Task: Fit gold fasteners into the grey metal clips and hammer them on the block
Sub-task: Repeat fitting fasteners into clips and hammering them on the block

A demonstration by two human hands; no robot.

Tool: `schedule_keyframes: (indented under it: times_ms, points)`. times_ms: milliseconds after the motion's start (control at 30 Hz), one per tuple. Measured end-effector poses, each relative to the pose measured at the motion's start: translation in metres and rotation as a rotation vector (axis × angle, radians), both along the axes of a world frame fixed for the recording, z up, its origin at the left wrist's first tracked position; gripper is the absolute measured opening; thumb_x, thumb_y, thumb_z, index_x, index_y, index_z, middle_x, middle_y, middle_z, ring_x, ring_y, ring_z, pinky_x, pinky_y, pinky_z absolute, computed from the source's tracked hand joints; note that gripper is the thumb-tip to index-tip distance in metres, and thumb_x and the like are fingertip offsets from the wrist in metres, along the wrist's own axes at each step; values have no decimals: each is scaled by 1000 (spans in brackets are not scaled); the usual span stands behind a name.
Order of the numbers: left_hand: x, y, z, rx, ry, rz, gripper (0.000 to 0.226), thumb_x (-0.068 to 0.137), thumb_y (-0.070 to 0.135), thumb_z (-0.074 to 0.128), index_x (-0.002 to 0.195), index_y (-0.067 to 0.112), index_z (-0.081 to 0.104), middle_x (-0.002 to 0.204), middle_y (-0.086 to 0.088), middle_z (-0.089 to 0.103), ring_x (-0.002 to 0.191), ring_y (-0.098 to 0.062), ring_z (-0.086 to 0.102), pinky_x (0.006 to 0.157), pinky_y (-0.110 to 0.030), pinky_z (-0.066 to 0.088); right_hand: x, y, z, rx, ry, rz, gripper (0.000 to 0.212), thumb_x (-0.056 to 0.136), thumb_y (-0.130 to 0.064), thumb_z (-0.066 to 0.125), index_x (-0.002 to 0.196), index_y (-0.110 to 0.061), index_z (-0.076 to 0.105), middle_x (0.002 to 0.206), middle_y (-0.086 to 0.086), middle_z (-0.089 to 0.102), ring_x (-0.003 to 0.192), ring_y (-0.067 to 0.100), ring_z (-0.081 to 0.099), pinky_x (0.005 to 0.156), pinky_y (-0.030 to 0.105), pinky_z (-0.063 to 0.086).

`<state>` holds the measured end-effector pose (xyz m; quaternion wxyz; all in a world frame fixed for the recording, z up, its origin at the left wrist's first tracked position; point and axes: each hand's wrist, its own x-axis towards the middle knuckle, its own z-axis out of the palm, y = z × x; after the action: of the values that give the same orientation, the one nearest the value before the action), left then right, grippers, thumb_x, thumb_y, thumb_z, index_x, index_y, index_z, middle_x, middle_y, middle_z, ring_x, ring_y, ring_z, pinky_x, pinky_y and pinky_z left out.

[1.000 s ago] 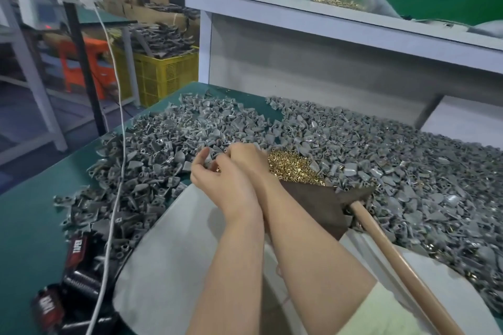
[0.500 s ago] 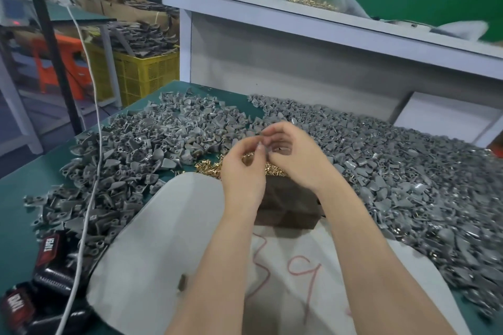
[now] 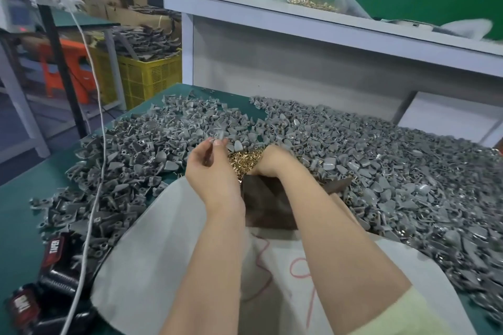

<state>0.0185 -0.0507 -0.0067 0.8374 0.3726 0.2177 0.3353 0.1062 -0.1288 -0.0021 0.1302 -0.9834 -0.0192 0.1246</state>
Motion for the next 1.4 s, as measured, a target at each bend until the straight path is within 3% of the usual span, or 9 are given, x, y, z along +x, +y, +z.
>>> schedule_keyframes:
  times_ms: [167, 367, 567, 867, 967, 1067, 1167, 1267, 1400]
  points:
    - [1, 1, -1, -47, -38, 28, 14, 93, 1, 54, 89, 13, 56, 85, 2, 65, 72, 1, 67, 69, -12, 49, 12, 21, -10, -100, -33, -19, 39, 84, -13, 63, 120, 1, 56, 118, 15, 60, 92, 28, 59, 68, 28, 42]
    - [0, -3, -1, -61, -45, 12, 15, 92, 0, 55, 88, 14, 57, 86, 1, 63, 70, 2, 67, 66, -10, 49, 11, 23, -12, -122, -98, -32, 32, 85, -6, 54, 116, -2, 57, 119, 15, 59, 98, 29, 59, 70, 31, 42]
    - [-1, -7, -2, 65, 16, -25, 18, 91, 7, 58, 84, 23, 60, 92, 1, 65, 89, -11, 61, 82, -22, 49, 12, 24, -8, -142, -51, -9, 35, 87, -8, 55, 121, -1, 55, 124, 16, 57, 109, 30, 58, 72, 31, 42]
    - [-4, -11, 0, 178, 8, -83, 18, 91, 9, 59, 83, 25, 61, 92, 2, 67, 89, -8, 61, 73, -12, 45, 16, 0, -6, 189, -165, -151, 21, 89, -4, 52, 104, -3, 67, 108, 11, 65, 93, 24, 62, 75, 27, 48]
    - [-4, -11, 0, 222, 22, -145, 17, 90, 8, 60, 82, 23, 61, 92, -1, 66, 89, -11, 60, 78, -18, 44, 11, -12, -1, 446, -205, -171, 22, 94, -5, 47, 103, 3, 66, 97, 16, 67, 89, 29, 65, 86, 39, 54]
    - [-5, -15, -2, 449, 87, -285, 11, 89, 12, 61, 85, 21, 63, 88, 4, 65, 85, -8, 58, 74, -15, 43, -6, -28, 6, 788, -230, -228, 17, 91, 2, 49, 97, 1, 65, 73, 8, 63, 66, 19, 59, 80, 37, 55]
    - [-9, -24, -3, 828, 168, -401, 2, 89, 18, 63, 89, 19, 64, 88, 8, 66, 88, -11, 60, 83, -22, 47, -31, -58, 15, 1004, -294, -274, 12, 86, 2, 59, 88, -9, 62, 74, 5, 62, 64, 13, 58, 71, 29, 54]
    - [-14, -35, -4, 1256, 343, -465, 8, 90, 25, 60, 84, 31, 58, 90, 14, 64, 97, -15, 58, 94, -35, 37, -60, -90, 16, 1031, -354, -292, 17, 84, -1, 64, 94, -15, 62, 82, 1, 67, 68, 8, 64, 65, 18, 53]
    - [-17, -44, -5, 1542, 482, -502, 6, 90, 27, 59, 90, 30, 64, 102, 8, 65, 105, -20, 52, 82, -35, 21, -90, -104, 4, 1073, -348, -252, 17, 83, 3, 65, 78, -13, 67, 69, 1, 70, 63, 8, 66, 64, 19, 55]
